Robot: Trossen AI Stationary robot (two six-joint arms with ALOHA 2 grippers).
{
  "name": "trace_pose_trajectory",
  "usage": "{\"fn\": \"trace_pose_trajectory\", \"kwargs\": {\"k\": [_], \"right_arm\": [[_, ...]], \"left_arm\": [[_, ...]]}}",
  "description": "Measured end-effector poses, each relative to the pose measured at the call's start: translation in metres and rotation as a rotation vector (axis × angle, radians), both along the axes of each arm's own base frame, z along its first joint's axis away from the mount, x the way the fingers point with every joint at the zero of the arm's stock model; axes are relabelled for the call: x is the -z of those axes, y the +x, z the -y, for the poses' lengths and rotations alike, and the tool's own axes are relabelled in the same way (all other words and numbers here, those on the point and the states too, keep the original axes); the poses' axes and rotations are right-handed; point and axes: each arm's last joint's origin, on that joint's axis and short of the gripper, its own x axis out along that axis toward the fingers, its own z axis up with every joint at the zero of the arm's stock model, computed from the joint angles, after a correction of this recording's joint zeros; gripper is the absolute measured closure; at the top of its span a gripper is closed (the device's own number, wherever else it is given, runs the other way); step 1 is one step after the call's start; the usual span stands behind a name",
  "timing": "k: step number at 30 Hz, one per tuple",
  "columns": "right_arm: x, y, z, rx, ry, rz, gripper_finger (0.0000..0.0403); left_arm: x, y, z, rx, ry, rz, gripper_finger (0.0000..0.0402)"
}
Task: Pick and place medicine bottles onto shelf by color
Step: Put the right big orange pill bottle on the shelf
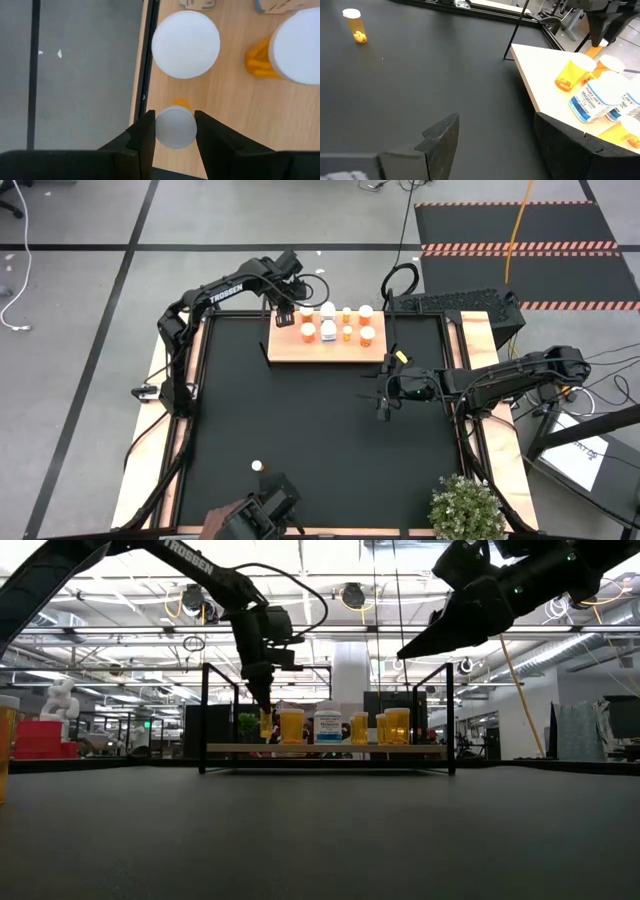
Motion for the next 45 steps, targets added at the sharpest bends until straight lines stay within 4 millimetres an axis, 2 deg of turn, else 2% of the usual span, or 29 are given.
{"fn": "trace_pose_trajectory", "kwargs": {"k": [9, 18, 45], "right_arm": [[0.000, 0.000, 0.000, 0.000, 0.000, 0.000, 0.0152], [0.000, 0.000, 0.000, 0.001, 0.002, 0.000, 0.0152], [0.000, 0.000, 0.000, -0.002, -0.003, -0.001, 0.0152]], "left_arm": [[0.001, -0.002, -0.003, -0.015, 0.000, 0.001, 0.0273], [0.019, 0.003, -0.009, -0.040, 0.018, -0.064, 0.0273], [0.020, 0.003, -0.002, -0.031, -0.003, -0.110, 0.0273]]}}
